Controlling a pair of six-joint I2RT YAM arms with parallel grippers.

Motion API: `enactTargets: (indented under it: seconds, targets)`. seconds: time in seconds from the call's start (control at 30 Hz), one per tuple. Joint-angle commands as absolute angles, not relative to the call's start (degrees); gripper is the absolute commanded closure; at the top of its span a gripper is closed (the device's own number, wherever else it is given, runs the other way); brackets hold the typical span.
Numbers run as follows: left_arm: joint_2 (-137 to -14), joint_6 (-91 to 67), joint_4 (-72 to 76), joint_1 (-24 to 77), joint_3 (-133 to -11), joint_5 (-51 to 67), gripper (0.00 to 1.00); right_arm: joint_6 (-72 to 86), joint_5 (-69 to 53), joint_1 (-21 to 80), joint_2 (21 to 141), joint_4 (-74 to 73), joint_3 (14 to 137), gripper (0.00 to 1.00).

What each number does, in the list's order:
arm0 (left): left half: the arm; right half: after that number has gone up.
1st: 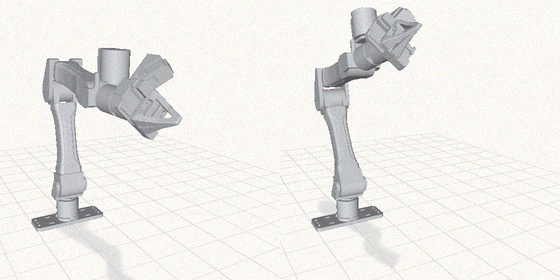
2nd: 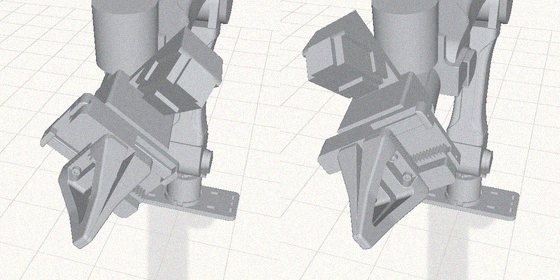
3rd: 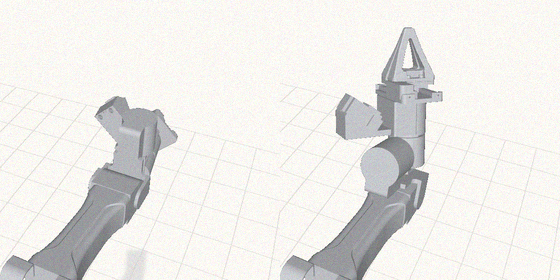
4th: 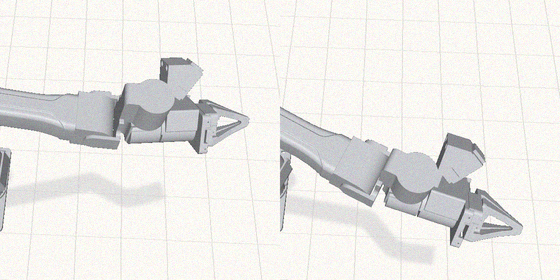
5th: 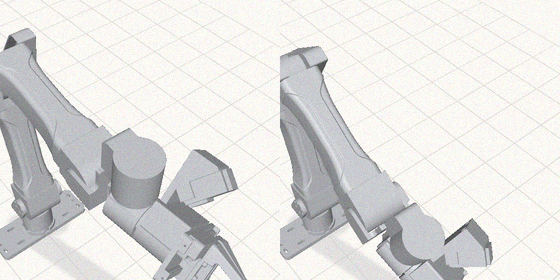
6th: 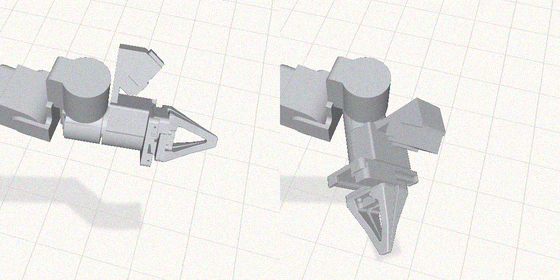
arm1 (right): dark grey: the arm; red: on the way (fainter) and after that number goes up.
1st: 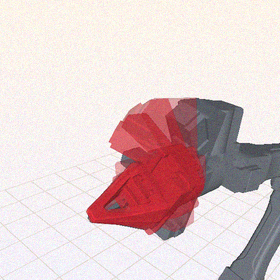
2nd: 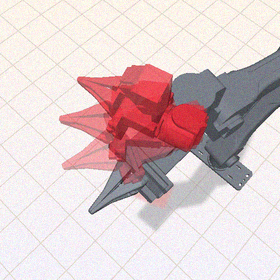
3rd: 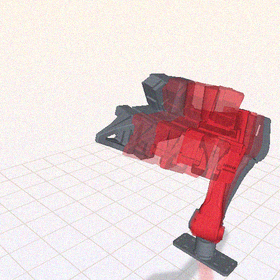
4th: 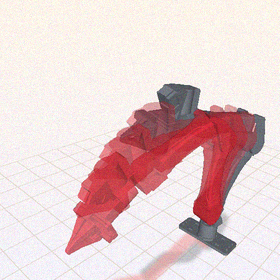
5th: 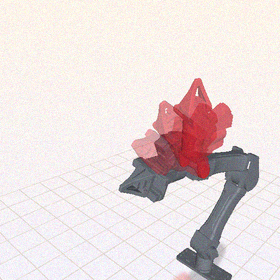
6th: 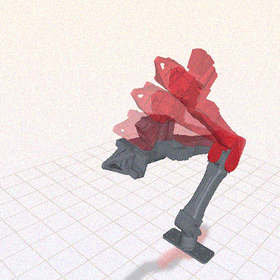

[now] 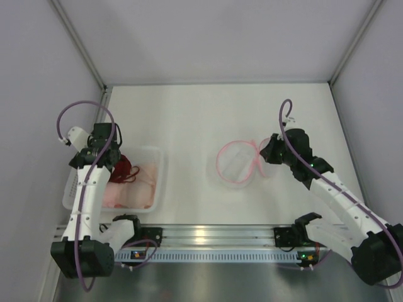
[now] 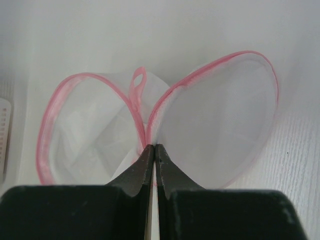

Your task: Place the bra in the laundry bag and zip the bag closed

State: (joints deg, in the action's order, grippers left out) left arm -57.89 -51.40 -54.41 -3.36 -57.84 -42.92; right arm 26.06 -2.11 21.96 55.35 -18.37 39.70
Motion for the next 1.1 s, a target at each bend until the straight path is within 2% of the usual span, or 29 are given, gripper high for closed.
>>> enactTargets:
  seconds: [0.0,0.2,0.47,0.6,0.77,0.87,1.07]
  targets:
    - [-57.9,-48.2,-52.6,-3.8,-55.9,-43.7,0.02,25.8,-3.1,21.3,55.7,-15.4,41.3,1.00]
    - [-59.9,-39.6,-44.9,-3.8,-54.6,-43.0,0.04,26.1,-3.3,21.4,55.5,-15.6,41.3,1.00]
    - [-65.4,-32.3,-43.4,-3.8,-56.1,-41.2,0.11,27.0,-2.9,21.3,55.3,-15.8,41.1,1.00]
    - [-65.3,-32.6,-43.4,-3.8,-54.4,-42.6,0.20,27.0,-3.0,21.3,55.7,-15.9,41.6,1.00]
    - [-64.9,-32.7,-43.4,-3.9,-54.6,-44.9,0.38,26.6,-3.1,21.3,56.3,-15.8,41.7,1.00]
    - [-65.5,-32.6,-43.3,-3.8,-54.2,-44.9,0.44,26.9,-3.2,21.3,56.5,-15.6,41.7,1.00]
    - [-66.6,-31.6,-42.7,-3.8,-54.3,-43.9,0.37,26.7,-3.3,21.4,56.3,-15.5,41.6,1.00]
